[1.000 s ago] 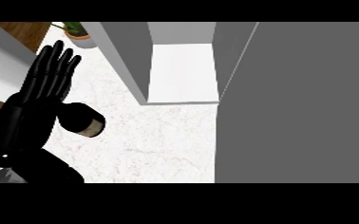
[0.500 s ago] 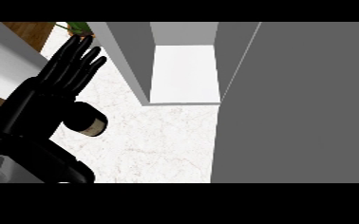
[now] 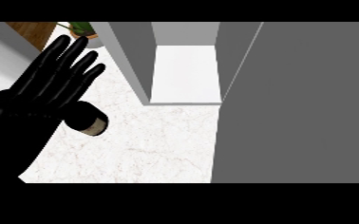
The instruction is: Pick up the wine, place it into the cabinet and close the cabinet
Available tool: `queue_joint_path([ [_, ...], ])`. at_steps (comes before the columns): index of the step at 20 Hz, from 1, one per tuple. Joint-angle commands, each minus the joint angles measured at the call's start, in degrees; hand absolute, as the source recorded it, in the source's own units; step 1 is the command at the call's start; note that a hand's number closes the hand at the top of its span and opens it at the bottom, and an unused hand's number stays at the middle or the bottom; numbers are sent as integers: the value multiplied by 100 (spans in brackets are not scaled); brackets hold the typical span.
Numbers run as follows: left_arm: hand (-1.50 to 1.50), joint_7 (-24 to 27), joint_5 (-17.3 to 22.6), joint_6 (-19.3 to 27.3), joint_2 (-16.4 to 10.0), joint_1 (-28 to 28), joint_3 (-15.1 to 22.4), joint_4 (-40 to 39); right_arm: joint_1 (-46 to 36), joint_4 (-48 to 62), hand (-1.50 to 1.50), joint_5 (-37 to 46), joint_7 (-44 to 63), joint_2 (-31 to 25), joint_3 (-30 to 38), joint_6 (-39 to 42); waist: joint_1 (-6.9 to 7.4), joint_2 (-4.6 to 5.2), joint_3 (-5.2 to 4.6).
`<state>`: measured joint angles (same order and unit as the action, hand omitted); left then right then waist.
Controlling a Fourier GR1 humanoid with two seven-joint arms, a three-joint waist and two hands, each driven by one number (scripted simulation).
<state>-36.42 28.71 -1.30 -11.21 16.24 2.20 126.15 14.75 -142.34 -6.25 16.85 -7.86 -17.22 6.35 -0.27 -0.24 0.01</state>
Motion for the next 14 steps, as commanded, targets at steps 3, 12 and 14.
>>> queue_joint_path([
  [3,-150,-766,2,544,-8,30,23,769,-89,-864,-150,200,689,42,-258,-263,22,4,-1],
  [12,-150,-845,-514,793,37,-64,181,987,180,-1146,-150,137,828,-45,-409,-333,-7,6,-1],
  [14,-150,-974,289,523,-269,-161,-636,1139,266,-1257,-150,175,674,-56,-389,-361,1,-3,-6],
])
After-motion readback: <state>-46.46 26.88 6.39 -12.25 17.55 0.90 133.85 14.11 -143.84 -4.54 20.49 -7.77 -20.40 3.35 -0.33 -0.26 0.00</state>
